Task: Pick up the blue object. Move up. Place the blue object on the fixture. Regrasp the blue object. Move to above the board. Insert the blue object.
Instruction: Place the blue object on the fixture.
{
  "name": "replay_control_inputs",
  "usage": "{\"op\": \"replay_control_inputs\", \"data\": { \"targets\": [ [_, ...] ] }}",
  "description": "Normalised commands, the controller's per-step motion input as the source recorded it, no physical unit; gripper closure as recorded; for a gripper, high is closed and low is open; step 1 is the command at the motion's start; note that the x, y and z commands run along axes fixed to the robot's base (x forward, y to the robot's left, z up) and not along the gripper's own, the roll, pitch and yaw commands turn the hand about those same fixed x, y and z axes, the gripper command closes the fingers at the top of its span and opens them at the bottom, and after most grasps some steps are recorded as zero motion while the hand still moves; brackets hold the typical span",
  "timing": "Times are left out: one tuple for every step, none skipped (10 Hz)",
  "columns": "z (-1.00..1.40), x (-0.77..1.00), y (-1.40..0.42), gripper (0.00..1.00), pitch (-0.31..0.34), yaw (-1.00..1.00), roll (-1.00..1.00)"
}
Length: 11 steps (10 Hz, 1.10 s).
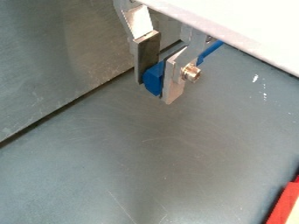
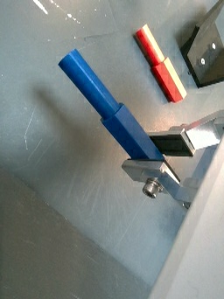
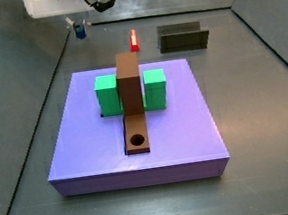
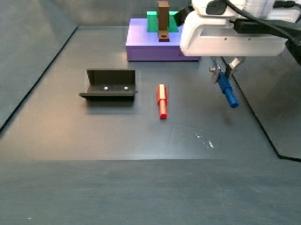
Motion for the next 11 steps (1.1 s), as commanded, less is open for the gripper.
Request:
{"op": "replay_control_inputs", "data": {
  "targets": [
    [0.0, 0.15, 0.0, 1.0, 0.0, 0.0, -0.3],
    [-0.13, 0.43, 0.03, 1.0, -0.18, 0.0, -0.82],
    [-0.16, 0.74, 0.02, 1.0, -0.194, -0.07, -0.87],
    [-0.09, 0.77, 0.0, 1.0, -0.157, -0.03, -0.87],
    [0.0, 0.72, 0.0, 1.0, -0.151, -0.07, -0.93],
    [0.0, 0.7, 0.0, 1.0, -0.131, -0.09, -0.95],
    [0.0, 0.7, 0.0, 1.0, -0.071, -0.15, -0.99],
    [0.05, 0.66, 0.0, 1.0, -0.086, -0.15, -1.0],
    [0.05, 0.64, 0.0, 1.0, -0.089, -0.14, -1.0],
    [0.03, 0.65, 0.0, 1.0, -0.051, -0.1, -1.0],
    [0.08, 0.58, 0.0, 1.0, 0.0, -0.02, -0.95]
  ]
}}
